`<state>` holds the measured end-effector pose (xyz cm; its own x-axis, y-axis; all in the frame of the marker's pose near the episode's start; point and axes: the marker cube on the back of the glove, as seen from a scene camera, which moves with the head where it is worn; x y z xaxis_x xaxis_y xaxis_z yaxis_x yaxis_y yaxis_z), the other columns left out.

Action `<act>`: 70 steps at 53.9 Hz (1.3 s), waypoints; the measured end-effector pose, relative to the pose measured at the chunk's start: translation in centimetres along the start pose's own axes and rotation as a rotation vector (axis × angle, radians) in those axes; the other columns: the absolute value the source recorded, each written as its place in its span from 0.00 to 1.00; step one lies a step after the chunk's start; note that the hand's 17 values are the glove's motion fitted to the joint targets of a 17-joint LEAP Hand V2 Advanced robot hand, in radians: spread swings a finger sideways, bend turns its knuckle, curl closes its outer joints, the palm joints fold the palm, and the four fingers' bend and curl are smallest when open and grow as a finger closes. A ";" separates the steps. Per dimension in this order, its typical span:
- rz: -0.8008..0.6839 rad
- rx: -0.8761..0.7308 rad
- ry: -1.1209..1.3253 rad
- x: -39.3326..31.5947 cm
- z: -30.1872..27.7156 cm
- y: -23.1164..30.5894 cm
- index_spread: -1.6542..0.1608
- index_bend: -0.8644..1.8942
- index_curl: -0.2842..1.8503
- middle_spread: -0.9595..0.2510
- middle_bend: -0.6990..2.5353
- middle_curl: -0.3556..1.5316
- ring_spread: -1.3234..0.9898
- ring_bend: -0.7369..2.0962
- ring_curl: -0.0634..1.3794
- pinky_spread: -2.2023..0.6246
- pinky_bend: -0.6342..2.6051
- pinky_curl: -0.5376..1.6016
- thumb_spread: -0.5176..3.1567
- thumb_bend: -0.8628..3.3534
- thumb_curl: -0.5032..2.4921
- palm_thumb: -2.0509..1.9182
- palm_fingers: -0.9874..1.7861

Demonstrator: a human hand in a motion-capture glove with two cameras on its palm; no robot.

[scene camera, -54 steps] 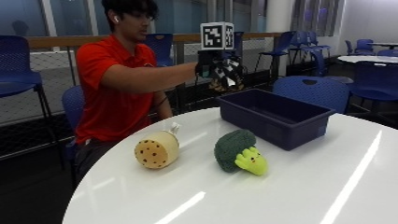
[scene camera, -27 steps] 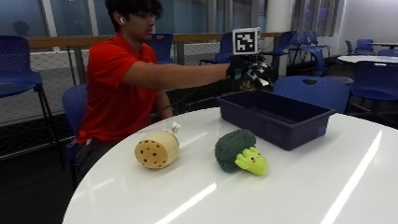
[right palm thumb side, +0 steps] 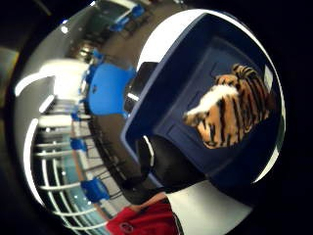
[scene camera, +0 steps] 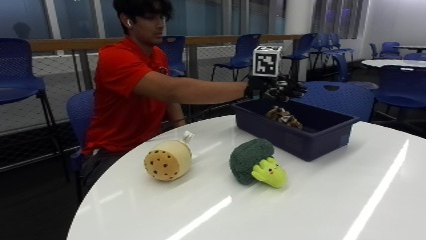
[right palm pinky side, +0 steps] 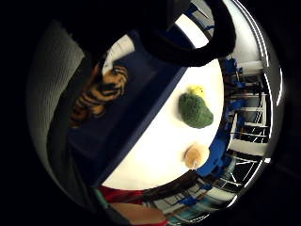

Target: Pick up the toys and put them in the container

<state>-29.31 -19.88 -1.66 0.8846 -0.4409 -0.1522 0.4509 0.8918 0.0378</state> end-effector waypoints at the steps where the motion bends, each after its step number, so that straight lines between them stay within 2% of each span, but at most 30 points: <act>1: 0.003 0.000 -0.015 0.3 0.0 0.3 0.69 0.36 0.44 0.59 0.25 0.52 0.53 0.35 0.27 0.77 0.49 0.42 0.44 0.19 0.36 0.54 0.30; 2: 0.015 -0.001 -0.041 0.6 -0.1 0.7 0.70 0.35 0.43 0.61 0.25 0.51 0.53 0.34 0.27 0.78 0.49 0.42 0.43 0.18 0.35 0.52 0.27; 14: 0.178 -0.030 -0.052 8.1 0.8 6.2 0.72 0.36 0.37 0.70 0.25 0.44 0.58 0.32 0.25 0.81 0.47 0.40 0.42 0.19 0.31 0.50 0.27; 45: 0.476 -0.068 0.007 26.0 3.6 21.3 0.72 0.37 0.31 0.73 0.26 0.36 0.59 0.31 0.22 0.82 0.43 0.39 0.41 0.19 0.26 0.49 0.30; 64: 0.559 -0.077 -0.063 30.3 6.4 25.3 0.71 0.38 0.31 0.72 0.26 0.35 0.59 0.32 0.19 0.82 0.43 0.40 0.40 0.19 0.24 0.49 0.32; 70: 0.565 -0.099 -0.084 30.5 7.7 25.7 0.70 0.37 0.30 0.72 0.26 0.34 0.59 0.32 0.19 0.83 0.47 0.41 0.40 0.19 0.24 0.49 0.33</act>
<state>10.15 -11.18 2.29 0.9931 0.1032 -0.0560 -0.1036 0.9946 -0.0032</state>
